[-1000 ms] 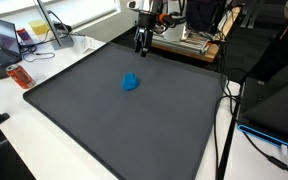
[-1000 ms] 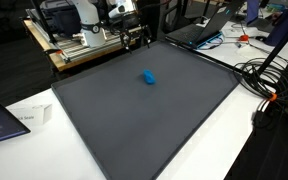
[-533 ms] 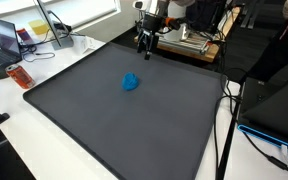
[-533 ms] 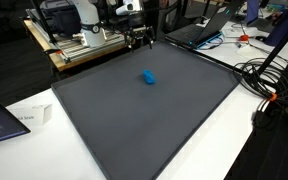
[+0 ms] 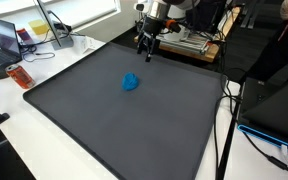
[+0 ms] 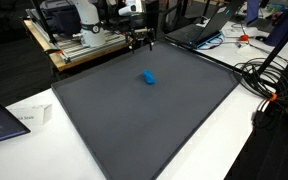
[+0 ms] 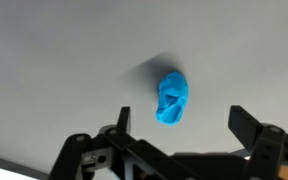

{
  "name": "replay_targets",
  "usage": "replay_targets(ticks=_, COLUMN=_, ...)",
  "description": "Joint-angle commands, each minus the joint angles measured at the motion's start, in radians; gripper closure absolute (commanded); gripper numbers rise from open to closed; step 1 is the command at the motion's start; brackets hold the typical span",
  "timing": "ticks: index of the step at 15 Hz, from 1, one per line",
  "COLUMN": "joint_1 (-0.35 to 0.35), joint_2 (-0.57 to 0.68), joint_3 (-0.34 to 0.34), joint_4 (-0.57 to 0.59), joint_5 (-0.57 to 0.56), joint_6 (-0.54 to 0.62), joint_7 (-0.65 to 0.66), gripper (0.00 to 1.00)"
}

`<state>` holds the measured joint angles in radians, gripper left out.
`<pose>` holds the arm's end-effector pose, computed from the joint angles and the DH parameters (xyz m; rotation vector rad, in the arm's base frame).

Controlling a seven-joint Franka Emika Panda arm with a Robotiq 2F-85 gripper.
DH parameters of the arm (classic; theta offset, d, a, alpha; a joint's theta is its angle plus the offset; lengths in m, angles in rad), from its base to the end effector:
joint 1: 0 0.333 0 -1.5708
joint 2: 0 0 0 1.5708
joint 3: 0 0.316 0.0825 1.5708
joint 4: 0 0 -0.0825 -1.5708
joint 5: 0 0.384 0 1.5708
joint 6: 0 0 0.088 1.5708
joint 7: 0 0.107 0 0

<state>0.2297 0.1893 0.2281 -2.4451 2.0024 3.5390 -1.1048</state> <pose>0.3943 0.0724 0.2481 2.9203 -0.8150 0.7039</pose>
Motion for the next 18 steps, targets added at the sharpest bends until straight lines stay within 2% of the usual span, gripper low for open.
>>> replay_targets(ticks=1, joint_1=0.0, joint_2=0.0, joint_3=0.0, joint_4=0.0, joint_5=0.0, joint_6=0.0, joint_7=0.0, gripper=0.0)
replay_targets(ticks=3, joint_1=-0.01, joint_2=-0.007, joint_3=0.003, joint_4=0.001, joint_5=0.002, joint_6=-0.016, joint_7=-0.028, gripper=0.0)
replay_targets(ticks=7, joint_1=-0.051, joint_2=0.021, joint_3=0.003, joint_4=0.03, joint_5=-0.002, joint_6=-0.023, joint_7=-0.17, gripper=0.0)
replay_targets(ticks=12, joint_1=-0.137, joint_2=0.069, joint_3=0.02, joint_4=0.091, joint_5=0.027, joint_6=-0.027, joint_7=-0.375, gripper=0.0)
replay_targets(ticks=15, joint_1=-0.207, joint_2=0.104, joint_3=0.06, joint_4=0.133, joint_5=0.051, joint_6=-0.058, joint_7=-0.512, gripper=0.0)
replay_targets(ticks=18, joint_1=-0.292, joint_2=0.139, joint_3=0.138, joint_4=0.168, joint_5=0.076, joint_6=-0.073, joint_7=-0.625, gripper=0.0)
